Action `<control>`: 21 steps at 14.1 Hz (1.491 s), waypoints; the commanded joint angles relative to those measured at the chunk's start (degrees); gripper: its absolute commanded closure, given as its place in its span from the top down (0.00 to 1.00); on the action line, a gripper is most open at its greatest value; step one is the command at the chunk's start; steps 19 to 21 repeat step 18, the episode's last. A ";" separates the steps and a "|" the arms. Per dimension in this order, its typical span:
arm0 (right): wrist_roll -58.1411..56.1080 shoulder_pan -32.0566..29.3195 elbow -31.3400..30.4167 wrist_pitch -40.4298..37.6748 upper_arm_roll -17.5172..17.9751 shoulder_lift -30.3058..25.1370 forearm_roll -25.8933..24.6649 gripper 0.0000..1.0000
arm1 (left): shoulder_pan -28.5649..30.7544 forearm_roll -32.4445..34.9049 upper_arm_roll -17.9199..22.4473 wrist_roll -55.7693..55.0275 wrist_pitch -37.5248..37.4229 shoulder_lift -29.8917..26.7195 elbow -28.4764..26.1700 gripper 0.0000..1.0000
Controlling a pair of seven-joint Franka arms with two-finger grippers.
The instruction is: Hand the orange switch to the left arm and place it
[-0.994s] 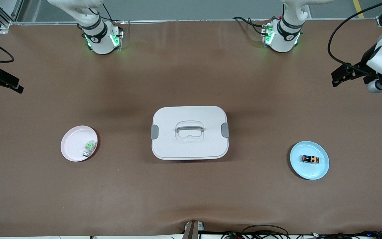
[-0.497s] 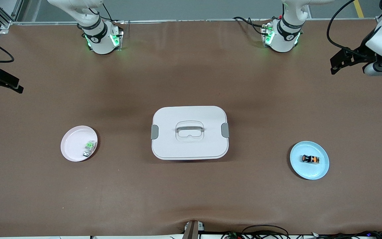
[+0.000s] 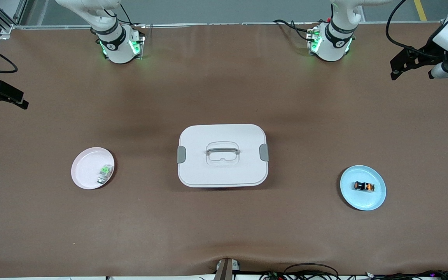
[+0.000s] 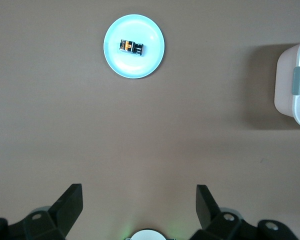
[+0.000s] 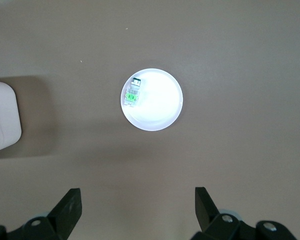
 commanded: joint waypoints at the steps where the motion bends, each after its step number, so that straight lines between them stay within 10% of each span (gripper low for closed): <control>1: 0.15 -0.36 -0.99 0.26 0.08 -1.31 -0.02 1.00 | 0.06 -1.29 0.43 1.95 -0.10 -0.44 0.15 1.00; 21: -0.11 -0.36 -0.81 0.26 -0.01 -1.31 -0.28 1.00 | 0.06 -1.29 0.52 1.95 -1.07 0.70 1.56 1.00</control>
